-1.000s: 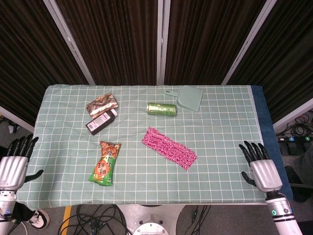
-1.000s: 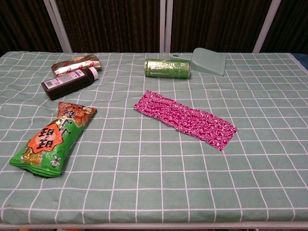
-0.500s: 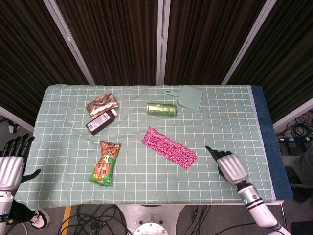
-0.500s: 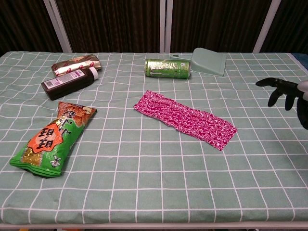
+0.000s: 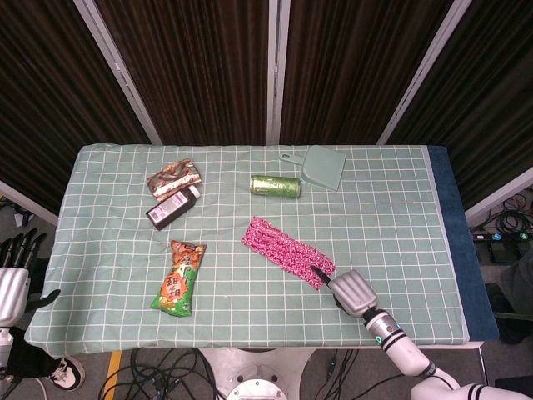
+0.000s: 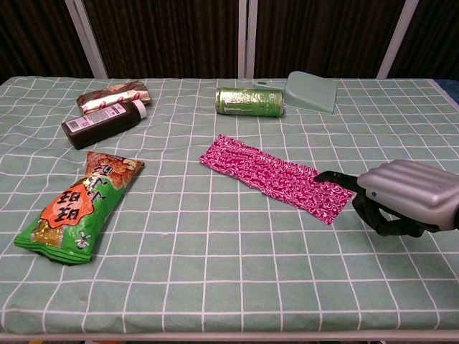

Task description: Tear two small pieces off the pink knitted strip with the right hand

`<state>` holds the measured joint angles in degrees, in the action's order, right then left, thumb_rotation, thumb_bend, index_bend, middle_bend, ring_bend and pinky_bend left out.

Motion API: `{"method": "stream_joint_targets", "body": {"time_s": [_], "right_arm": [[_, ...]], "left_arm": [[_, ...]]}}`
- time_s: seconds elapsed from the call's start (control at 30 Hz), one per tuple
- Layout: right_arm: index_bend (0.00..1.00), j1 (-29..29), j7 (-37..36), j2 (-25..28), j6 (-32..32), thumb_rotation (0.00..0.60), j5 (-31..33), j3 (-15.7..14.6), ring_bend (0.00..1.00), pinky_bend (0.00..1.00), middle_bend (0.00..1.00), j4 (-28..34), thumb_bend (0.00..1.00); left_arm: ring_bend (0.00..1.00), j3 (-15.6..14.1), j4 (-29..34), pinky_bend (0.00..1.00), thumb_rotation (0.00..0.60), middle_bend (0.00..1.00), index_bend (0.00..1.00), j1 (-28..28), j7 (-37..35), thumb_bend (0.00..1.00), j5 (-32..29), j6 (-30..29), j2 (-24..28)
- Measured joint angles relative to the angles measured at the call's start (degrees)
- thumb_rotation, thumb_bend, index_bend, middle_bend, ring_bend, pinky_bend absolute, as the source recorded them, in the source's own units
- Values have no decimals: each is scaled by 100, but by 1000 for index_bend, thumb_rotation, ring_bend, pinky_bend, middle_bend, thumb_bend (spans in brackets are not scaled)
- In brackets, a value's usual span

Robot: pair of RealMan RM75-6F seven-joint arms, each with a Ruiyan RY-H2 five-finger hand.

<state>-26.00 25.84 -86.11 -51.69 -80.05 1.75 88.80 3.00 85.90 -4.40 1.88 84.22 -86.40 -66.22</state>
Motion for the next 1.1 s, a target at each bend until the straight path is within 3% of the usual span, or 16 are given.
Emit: {"method": "stream_joint_targets", "body": {"time_s": [0.27, 0.57, 1.1], "right_arm": [[66, -132, 960, -110, 123, 600, 1049, 2, 887, 789, 925, 280, 1000], [68, -176, 1542, -142, -301, 600, 1421, -58, 887, 789, 929, 503, 1000], [149, -498, 2039, -22, -307, 600, 2390, -198, 887, 789, 930, 848, 1000]], "left_arm": [[0, 5, -52, 92, 600, 0, 55, -1, -66, 92, -19, 38, 0], [0, 5, -43, 91, 600, 0, 55, -10, -111, 92, -15, 74, 25], [0, 0, -62, 92, 600, 0, 55, -64, -130, 92, -6, 170, 14]]}}
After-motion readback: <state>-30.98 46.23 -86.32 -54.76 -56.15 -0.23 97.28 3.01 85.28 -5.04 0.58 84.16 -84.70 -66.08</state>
